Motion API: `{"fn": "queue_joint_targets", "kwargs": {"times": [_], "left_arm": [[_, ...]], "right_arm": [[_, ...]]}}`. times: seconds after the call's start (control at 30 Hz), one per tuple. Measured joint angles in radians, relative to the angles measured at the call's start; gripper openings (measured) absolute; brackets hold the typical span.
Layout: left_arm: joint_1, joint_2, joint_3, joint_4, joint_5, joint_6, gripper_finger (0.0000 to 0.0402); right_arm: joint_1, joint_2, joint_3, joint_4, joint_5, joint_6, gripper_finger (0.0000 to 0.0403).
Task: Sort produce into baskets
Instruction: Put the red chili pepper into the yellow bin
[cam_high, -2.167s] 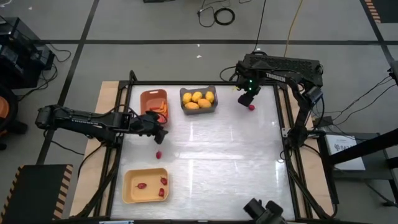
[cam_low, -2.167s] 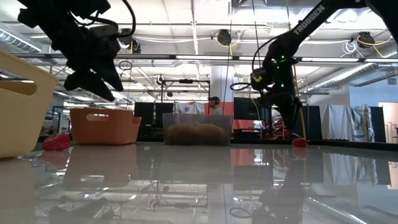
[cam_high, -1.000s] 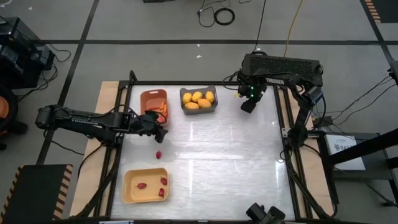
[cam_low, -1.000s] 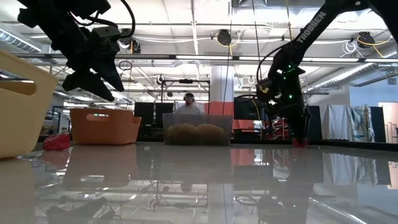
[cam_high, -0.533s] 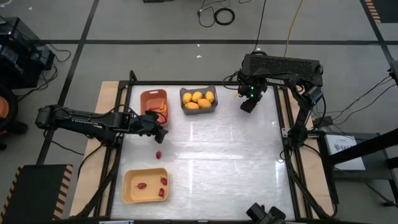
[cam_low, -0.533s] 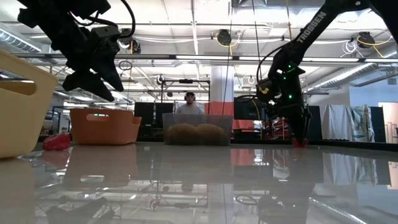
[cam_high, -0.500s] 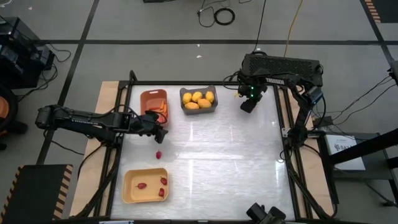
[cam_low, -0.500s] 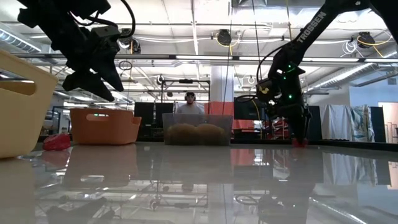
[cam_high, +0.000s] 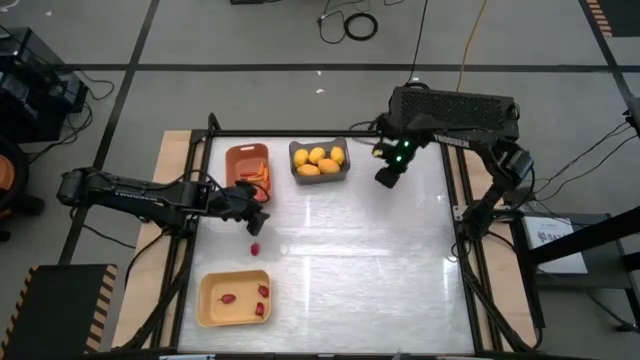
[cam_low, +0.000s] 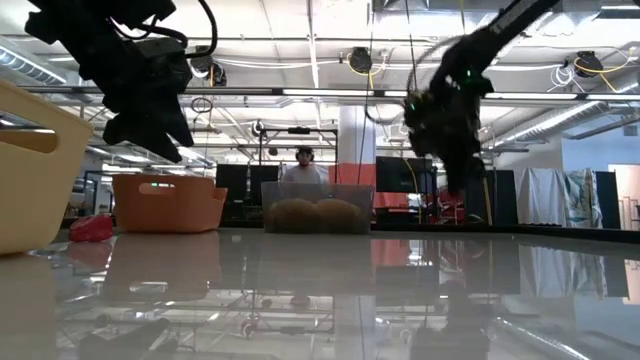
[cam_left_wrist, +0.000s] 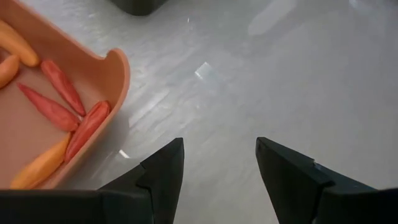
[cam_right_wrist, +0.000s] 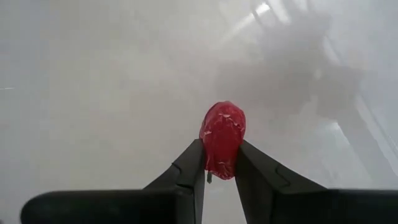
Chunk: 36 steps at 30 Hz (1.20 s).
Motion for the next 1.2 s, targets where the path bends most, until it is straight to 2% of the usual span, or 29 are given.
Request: {"fn": "queue_joint_targets", "kwargs": {"times": [0.13, 0.27, 0.5, 0.63, 0.8, 0.93, 1.2], "left_arm": [[0.000, 0.000, 0.000, 0.000, 0.016, 0.070, 0.0207], [0.000, 0.000, 0.000, -0.002, 0.029, 0.131, 0.0207], [0.000, 0.000, 0.000, -0.091, 0.061, 0.235, 0.0207], [0.000, 0.000, 0.000, -0.135, 0.072, 0.300, 0.0207], [-0.001, 0.000, 0.000, -0.152, 0.123, 0.367, 0.0207], [-0.001, 0.000, 0.000, -0.153, 0.165, 0.405, 0.0207], [-0.001, 0.000, 0.000, -0.149, 0.197, 0.411, 0.0207]], "right_arm": [[0.160, -0.041, 0.000, 0.083, -0.062, 0.108, 0.0070], [0.354, -0.046, 0.000, 0.266, -0.088, 0.251, 0.0070], [0.643, 0.002, 0.001, 0.881, -0.107, 0.453, 0.0070], [0.733, 0.073, 0.002, 1.218, -0.078, 0.517, 0.0070], [0.804, 0.186, 0.003, 1.506, -0.074, 0.569, 0.0070], [0.846, 0.290, 0.070, 1.562, -0.073, 0.599, 0.0070], [0.892, 0.501, 0.358, 1.538, -0.056, 0.557, 0.0071]]}}
